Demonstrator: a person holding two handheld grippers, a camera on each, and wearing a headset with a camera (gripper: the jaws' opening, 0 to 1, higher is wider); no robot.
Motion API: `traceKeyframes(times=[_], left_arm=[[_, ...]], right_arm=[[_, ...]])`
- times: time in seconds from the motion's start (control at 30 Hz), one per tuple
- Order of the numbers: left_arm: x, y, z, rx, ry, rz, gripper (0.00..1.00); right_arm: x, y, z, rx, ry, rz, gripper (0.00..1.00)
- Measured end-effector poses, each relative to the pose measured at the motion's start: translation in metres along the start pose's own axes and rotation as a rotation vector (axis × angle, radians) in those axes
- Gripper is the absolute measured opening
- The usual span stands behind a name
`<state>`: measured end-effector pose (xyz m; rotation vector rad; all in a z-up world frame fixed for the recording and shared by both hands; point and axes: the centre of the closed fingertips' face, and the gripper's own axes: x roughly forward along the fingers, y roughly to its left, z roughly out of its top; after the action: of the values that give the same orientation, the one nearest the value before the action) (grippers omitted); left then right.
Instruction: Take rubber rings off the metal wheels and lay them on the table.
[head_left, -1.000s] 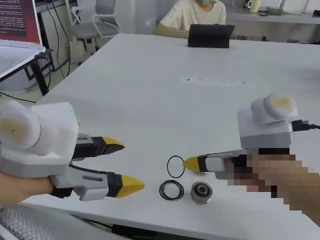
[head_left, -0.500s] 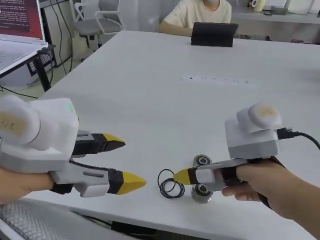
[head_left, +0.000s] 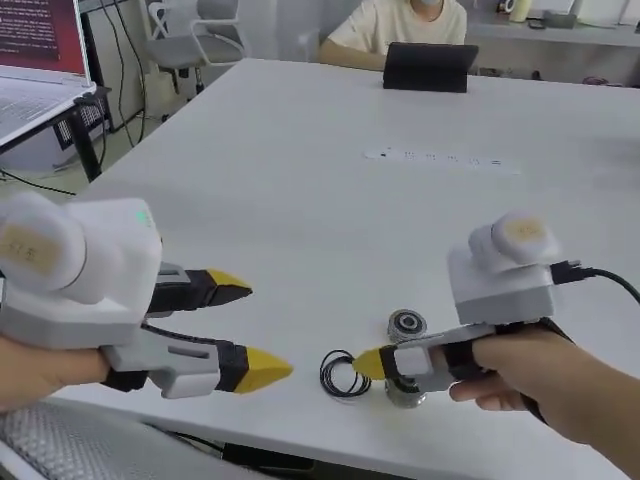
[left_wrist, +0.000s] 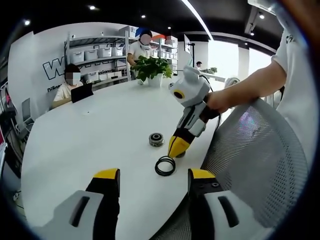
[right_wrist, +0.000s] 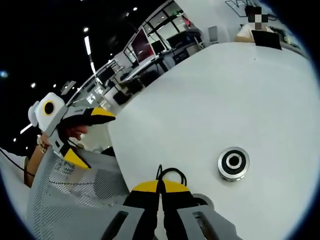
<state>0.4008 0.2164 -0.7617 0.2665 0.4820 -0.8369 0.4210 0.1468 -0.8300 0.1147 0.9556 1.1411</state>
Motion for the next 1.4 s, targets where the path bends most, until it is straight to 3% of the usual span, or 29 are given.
traceKeyframes(times=[0.17, 0.5, 1.07, 1.4], left_arm=[[0.001, -0.001, -0.003, 0.017, 0.020, -0.002, 0.52], [0.001, -0.001, -0.003, 0.013, 0.017, -0.005, 0.52], [0.002, 0.000, -0.004, 0.016, 0.026, -0.004, 0.52], [0.002, -0.001, -0.005, 0.019, 0.030, -0.005, 0.52]], right_arm=[[0.000, 0.001, 0.001, 0.037, -0.008, 0.011, 0.00], [0.000, -0.007, -0.008, 0.040, 0.027, -0.043, 0.00], [-0.002, -0.016, -0.008, -0.043, 0.051, -0.088, 0.00], [-0.006, -0.021, -0.005, -0.052, 0.042, -0.106, 0.00]])
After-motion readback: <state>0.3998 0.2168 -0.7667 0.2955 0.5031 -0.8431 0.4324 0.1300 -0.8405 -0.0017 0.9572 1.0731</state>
